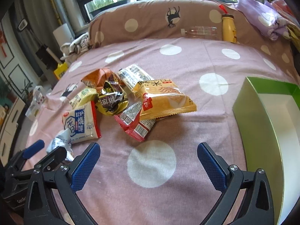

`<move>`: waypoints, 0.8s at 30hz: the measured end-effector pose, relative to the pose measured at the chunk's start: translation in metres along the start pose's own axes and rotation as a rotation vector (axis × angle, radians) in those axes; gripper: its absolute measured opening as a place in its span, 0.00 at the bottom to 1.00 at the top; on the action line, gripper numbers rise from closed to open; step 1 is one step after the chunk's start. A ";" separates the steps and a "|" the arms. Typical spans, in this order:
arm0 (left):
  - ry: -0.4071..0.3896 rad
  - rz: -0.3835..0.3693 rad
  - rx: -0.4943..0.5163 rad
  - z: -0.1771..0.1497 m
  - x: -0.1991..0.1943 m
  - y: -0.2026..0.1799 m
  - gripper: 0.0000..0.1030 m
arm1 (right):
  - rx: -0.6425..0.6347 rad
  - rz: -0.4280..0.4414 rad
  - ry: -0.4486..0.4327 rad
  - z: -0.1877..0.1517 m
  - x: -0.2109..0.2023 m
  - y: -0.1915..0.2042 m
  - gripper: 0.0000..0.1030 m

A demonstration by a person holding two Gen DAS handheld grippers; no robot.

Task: Organize snacks
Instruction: 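Move the right tool toward the white printed snack bag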

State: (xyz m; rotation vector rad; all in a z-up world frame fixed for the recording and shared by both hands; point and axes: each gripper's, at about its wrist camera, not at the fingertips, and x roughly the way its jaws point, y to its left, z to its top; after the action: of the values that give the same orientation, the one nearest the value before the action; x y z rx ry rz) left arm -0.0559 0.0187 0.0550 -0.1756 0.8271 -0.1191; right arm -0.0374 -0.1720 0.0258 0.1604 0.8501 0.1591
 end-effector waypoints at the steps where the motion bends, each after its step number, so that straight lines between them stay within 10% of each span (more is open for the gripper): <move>1: -0.006 -0.008 -0.004 -0.001 -0.002 0.000 0.94 | 0.016 0.009 -0.005 0.000 -0.002 -0.001 1.00; 24: -0.008 -0.042 -0.049 -0.002 -0.005 0.005 0.91 | 0.131 0.125 -0.067 0.007 -0.018 0.005 1.00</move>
State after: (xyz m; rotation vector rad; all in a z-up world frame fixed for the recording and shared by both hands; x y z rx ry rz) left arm -0.0604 0.0246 0.0559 -0.2396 0.8187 -0.1375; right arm -0.0440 -0.1712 0.0440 0.3409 0.7837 0.2143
